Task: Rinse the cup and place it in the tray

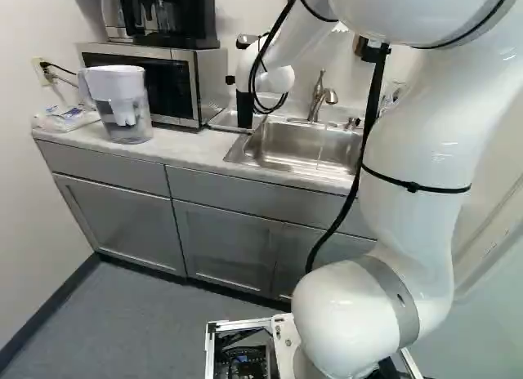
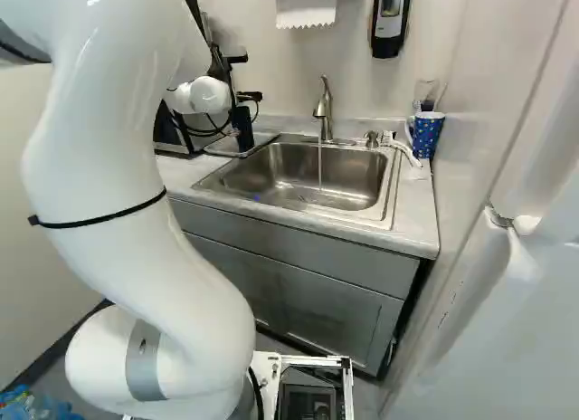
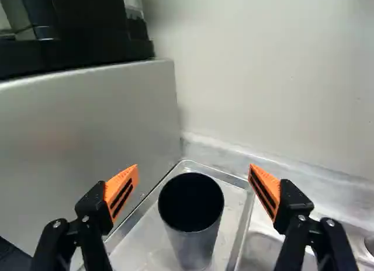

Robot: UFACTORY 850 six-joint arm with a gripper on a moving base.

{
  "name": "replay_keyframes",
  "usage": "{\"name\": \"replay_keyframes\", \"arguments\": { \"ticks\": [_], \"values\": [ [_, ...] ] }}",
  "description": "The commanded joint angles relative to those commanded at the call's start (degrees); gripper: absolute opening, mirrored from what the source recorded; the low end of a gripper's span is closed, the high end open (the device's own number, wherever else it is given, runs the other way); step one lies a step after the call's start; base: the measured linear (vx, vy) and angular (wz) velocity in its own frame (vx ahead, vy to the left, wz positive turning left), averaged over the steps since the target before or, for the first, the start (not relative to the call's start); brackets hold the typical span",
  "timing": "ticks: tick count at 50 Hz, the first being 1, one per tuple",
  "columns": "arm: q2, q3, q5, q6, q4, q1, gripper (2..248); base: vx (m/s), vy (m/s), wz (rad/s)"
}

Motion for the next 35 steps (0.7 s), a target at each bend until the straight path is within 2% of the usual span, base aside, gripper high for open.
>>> {"name": "replay_keyframes", "arguments": {
  "ticks": [35],
  "values": [
    [2.26, -1.76, -1.14, 0.0, 0.0, -1.24, 247, 0.0, 0.0, 0.0]
  ]
}}
